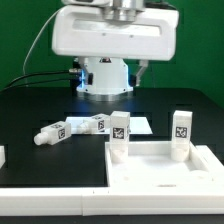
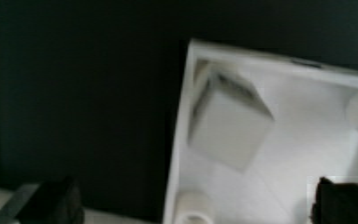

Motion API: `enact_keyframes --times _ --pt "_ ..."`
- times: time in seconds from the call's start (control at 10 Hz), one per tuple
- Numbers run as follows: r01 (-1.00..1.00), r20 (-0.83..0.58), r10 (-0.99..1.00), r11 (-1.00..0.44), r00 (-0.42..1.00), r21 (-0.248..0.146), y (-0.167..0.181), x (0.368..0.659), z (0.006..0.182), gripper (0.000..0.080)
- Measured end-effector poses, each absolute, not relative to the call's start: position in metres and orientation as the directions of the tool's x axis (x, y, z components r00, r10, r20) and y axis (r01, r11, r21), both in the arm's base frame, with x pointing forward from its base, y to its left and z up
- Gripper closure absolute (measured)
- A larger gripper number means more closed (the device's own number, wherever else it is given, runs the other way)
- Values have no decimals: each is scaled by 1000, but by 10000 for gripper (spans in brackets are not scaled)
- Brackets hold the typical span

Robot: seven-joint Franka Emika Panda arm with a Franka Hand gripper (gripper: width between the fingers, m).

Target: Assemble square table

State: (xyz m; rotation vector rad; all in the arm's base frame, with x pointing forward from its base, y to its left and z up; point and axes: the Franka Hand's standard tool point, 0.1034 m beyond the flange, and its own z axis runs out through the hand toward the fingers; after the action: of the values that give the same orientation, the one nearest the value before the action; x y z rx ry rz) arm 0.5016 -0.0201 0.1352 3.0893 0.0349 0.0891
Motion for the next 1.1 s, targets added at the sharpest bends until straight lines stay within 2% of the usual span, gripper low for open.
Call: enact_keyframes --times 0.3,0.4,0.5,0.8,1.1 --pt "-152 77 -150 -988 986 24 -14 504 134 150" --pt "-253 76 -252 -967 965 4 -15 502 132 150" --pt "-402 55 -403 -915 914 -27 -27 485 121 150" --pt "-677 3 -679 -732 734 -76 -53 424 84 150" --pt "-794 -25 -795 -602 606 -81 -50 422 80 150"
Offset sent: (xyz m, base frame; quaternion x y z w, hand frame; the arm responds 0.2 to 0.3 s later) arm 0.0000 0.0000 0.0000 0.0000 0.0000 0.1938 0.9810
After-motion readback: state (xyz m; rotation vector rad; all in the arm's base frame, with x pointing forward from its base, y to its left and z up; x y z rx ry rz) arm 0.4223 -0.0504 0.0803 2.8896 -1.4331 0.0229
